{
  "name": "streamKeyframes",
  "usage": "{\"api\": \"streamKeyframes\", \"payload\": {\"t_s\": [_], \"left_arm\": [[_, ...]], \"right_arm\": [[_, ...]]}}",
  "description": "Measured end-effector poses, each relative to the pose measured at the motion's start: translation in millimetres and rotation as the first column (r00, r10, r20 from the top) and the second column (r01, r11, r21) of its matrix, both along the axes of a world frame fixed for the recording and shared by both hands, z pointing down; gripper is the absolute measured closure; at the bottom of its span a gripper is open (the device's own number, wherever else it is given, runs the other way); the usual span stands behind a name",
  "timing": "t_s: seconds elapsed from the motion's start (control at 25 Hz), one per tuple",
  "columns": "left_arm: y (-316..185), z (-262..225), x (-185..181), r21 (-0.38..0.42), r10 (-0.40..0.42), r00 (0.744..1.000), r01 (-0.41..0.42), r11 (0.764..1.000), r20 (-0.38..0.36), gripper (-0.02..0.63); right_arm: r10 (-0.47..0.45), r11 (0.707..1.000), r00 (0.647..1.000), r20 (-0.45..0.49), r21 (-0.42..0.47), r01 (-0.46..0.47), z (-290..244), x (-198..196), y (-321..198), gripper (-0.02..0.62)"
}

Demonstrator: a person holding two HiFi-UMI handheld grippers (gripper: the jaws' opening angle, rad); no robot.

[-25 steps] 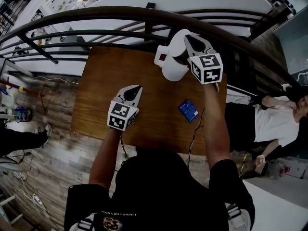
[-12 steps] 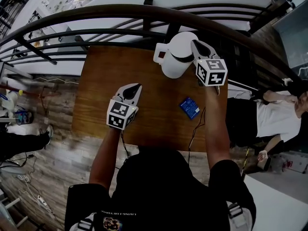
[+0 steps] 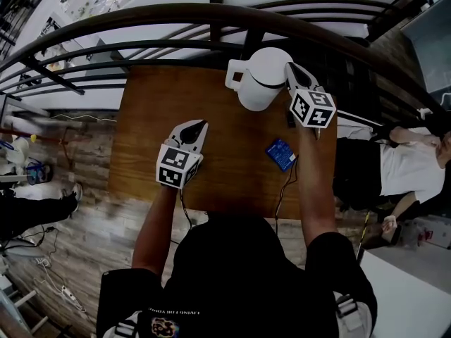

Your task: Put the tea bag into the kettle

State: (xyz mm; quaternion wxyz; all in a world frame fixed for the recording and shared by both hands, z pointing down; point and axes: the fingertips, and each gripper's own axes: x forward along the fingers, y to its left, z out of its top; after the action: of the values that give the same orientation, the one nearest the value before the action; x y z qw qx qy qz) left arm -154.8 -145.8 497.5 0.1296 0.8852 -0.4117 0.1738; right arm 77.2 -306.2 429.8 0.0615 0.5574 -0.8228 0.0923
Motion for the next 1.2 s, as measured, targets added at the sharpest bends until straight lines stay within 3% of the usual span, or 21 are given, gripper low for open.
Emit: {"api": "streamKeyframes", "payload": {"t_s": [0.56, 1.2], "left_arm": [[-6, 5, 17, -0.012, 0.014, 1.0, -0.014, 1.0, -0.001, 0.602], [-21, 5, 36, -0.015, 0.038, 0.999, -0.038, 0.999, -0.014, 0.601]], "right_arm": [[0.026, 0.997, 1.0, 0.003, -0.071, -0.026, 40, 5, 2, 0.574], [0.053, 0.999, 0.998, 0.018, -0.008, -0.053, 40, 7, 17, 0.574]]}}
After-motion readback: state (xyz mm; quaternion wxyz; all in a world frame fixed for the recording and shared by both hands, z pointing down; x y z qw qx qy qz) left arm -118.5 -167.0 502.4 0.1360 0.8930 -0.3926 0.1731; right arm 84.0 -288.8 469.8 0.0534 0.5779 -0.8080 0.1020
